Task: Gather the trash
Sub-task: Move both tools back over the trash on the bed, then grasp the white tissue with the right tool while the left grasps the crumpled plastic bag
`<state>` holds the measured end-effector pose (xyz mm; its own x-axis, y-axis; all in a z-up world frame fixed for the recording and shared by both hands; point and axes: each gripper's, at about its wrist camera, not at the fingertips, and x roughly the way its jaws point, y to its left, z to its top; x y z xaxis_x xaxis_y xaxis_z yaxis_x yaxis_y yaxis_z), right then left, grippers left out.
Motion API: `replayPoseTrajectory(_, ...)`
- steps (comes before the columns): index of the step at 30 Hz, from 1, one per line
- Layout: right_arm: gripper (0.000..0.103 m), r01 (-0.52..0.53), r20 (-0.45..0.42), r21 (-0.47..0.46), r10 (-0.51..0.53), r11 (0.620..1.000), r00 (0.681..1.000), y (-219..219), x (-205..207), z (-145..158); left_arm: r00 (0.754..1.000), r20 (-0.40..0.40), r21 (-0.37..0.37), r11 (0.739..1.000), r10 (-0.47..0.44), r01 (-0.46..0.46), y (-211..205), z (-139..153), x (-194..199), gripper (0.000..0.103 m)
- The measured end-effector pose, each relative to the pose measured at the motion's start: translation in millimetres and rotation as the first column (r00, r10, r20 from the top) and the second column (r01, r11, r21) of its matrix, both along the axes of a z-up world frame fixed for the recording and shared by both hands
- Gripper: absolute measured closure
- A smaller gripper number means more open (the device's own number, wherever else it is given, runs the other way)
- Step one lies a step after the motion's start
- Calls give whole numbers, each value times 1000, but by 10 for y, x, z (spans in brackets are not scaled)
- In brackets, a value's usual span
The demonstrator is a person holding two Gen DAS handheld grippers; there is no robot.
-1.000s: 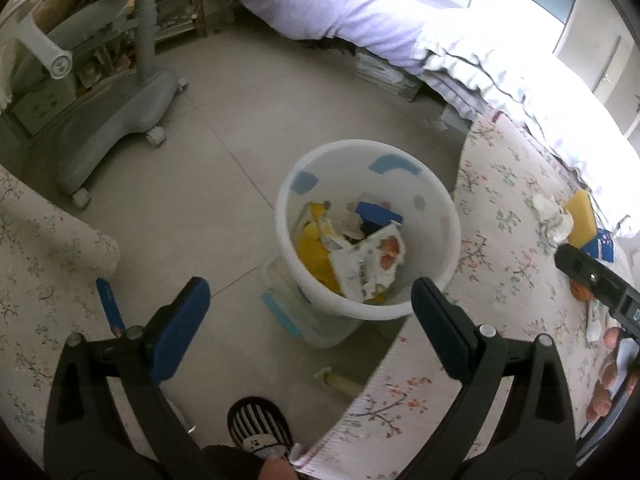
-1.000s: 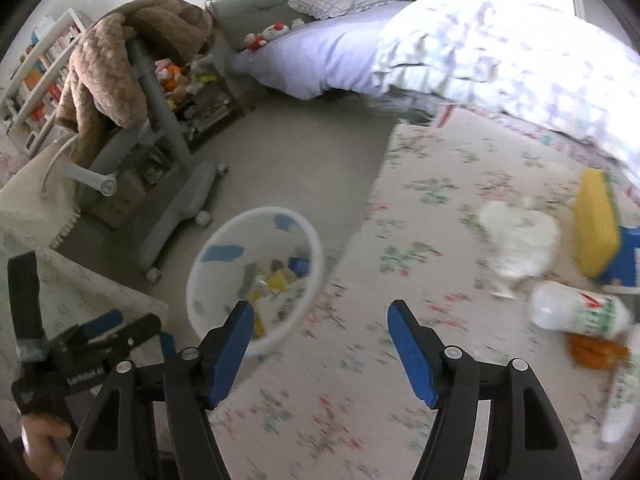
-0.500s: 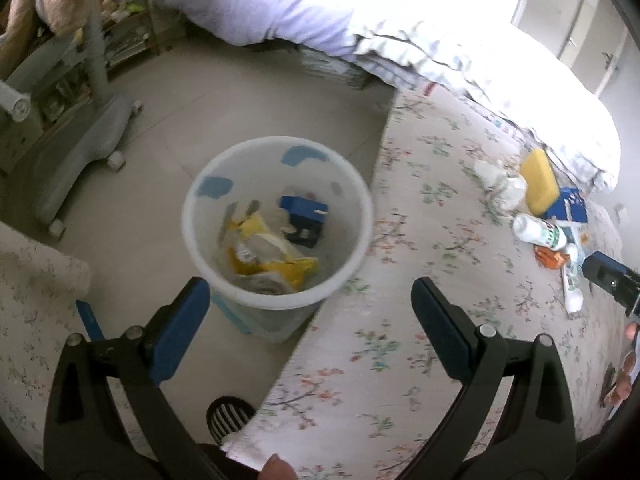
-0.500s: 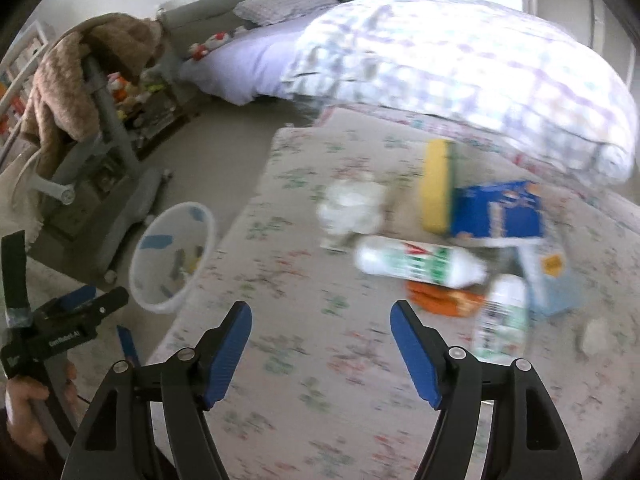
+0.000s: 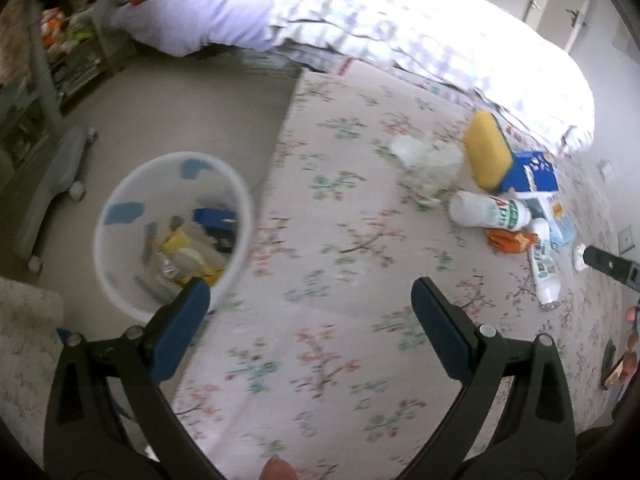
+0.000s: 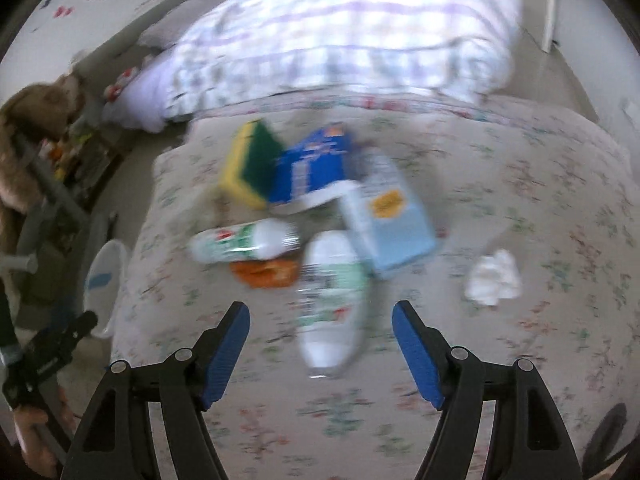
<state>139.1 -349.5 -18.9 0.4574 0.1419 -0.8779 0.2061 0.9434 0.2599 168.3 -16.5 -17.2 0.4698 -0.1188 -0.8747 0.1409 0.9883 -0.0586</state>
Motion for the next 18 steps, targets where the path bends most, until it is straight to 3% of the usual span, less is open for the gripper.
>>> replayPoseTrajectory(7, 28, 118, -73, -14, -119, 993, 990, -575, -56, -207, 998, -12, 10, 998, -66, 66, -497, -81, 165, 3)
replayPoseTrajectory(18, 28, 203, -123, -26, -205, 979, 971, -955, -30, -403, 1000, 4, -97, 995, -8, 8, -815, -175, 540, 3)
